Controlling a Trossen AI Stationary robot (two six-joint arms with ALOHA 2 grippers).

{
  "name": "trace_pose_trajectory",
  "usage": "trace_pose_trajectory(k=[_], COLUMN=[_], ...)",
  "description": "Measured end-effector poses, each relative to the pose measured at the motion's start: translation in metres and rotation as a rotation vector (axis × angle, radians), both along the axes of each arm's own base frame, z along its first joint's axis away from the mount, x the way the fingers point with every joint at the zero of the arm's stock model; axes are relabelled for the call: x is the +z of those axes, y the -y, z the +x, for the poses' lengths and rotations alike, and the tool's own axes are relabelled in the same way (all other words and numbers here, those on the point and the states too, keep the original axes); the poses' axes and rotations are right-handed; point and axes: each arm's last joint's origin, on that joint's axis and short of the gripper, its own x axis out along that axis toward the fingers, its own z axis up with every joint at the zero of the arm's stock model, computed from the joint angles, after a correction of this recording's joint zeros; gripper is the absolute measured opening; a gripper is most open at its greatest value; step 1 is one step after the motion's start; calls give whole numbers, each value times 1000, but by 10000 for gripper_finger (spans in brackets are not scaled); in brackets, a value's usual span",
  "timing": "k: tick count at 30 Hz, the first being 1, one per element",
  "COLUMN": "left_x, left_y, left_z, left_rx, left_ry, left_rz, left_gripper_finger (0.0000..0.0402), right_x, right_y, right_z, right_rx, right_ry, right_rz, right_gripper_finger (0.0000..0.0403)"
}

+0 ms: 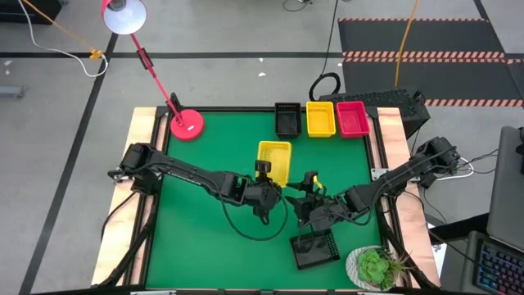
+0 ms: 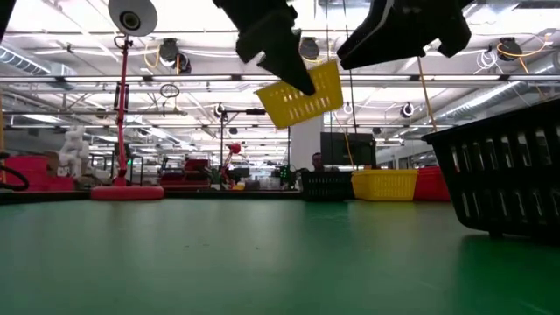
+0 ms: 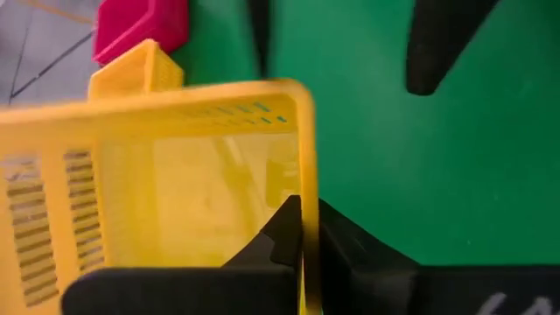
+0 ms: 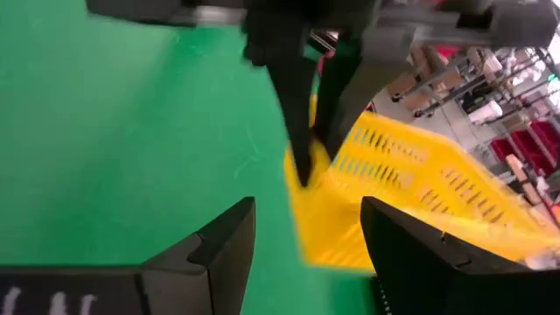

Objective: Stack baskets by color
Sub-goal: Stack the bottom yellow bin on the top stacked yellow bins

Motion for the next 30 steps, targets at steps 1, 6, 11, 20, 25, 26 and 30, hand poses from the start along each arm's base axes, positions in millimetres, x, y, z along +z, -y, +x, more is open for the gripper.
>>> trace_pose_trajectory(k=[1, 6, 11, 20, 25, 26, 30], left_x=[-2, -11, -10, -4, 0, 1, 1], left_y=[0, 2, 6, 17, 22, 22, 22], left_z=[1, 7, 11, 15, 17, 17, 17], left_rx=[-11, -63, -89, -152, -174, -175, -171], left_ry=[-10, -30, 1, 75, 118, 121, 122], left_rz=[5, 39, 59, 100, 112, 113, 111], left_gripper_finger=[14, 9, 12, 30, 34, 34, 34], right_x=[0, 2, -2, -4, -5, -5, -6], right_y=[0, -1, 1, 2, 2, 2, 2], right_z=[1, 2, -1, -3, -4, -4, -4], right_rx=[6, 36, 38, 36, 38, 38, 38], right_ry=[3, 0, -53, -91, -105, -105, -109], right_rz=[-6, -33, -59, -77, -78, -78, -80], right_gripper_finger=[203, 203, 202, 139, 84, 73, 33])
